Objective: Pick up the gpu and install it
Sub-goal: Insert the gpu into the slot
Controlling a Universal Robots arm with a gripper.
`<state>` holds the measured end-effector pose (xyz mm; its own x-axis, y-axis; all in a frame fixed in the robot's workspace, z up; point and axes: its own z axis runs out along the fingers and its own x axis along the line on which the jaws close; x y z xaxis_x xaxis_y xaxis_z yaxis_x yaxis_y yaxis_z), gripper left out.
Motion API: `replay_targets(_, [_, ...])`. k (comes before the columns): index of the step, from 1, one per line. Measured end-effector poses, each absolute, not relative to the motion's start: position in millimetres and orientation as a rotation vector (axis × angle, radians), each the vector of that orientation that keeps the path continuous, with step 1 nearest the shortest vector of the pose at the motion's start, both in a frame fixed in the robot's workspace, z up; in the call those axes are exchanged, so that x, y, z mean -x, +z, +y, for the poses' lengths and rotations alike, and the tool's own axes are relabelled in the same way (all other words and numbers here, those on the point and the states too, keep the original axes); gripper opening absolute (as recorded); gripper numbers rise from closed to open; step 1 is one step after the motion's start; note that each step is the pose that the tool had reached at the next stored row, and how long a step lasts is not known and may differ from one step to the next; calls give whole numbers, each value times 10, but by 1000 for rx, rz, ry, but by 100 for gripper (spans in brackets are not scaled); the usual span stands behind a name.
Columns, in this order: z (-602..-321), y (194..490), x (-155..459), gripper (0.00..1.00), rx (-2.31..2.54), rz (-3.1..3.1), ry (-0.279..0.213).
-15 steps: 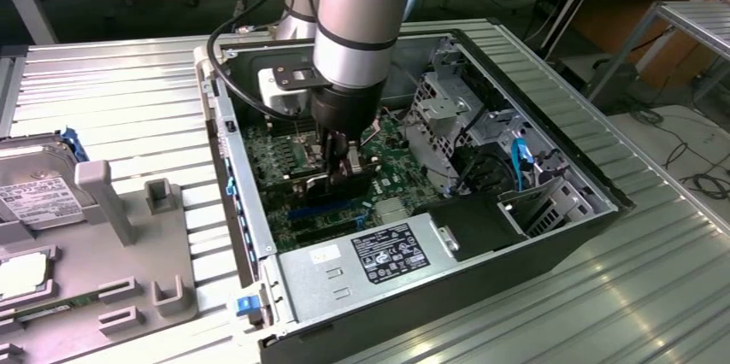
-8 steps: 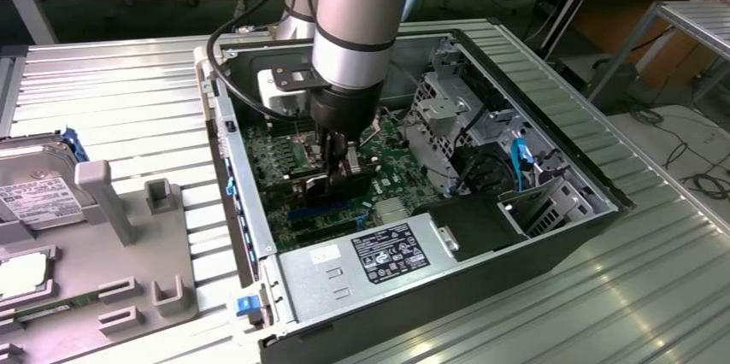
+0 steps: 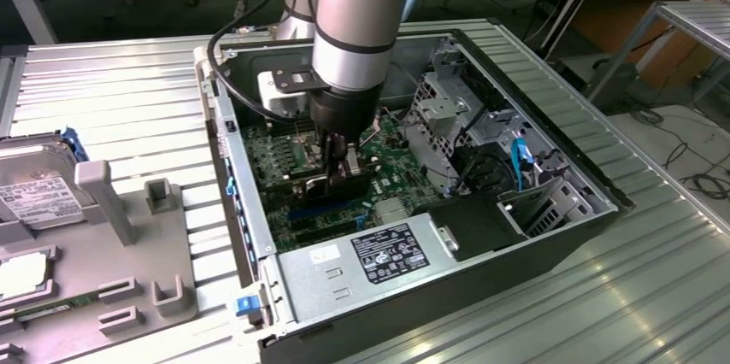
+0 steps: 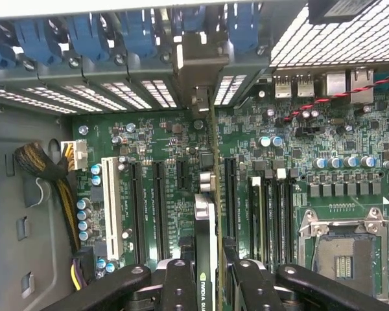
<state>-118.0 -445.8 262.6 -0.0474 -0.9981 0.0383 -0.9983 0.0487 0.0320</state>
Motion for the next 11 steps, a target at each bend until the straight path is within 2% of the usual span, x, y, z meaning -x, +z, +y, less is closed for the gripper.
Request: replay_targets(11, [-4460, 2623, 1180, 27, -2132, -2237, 8])
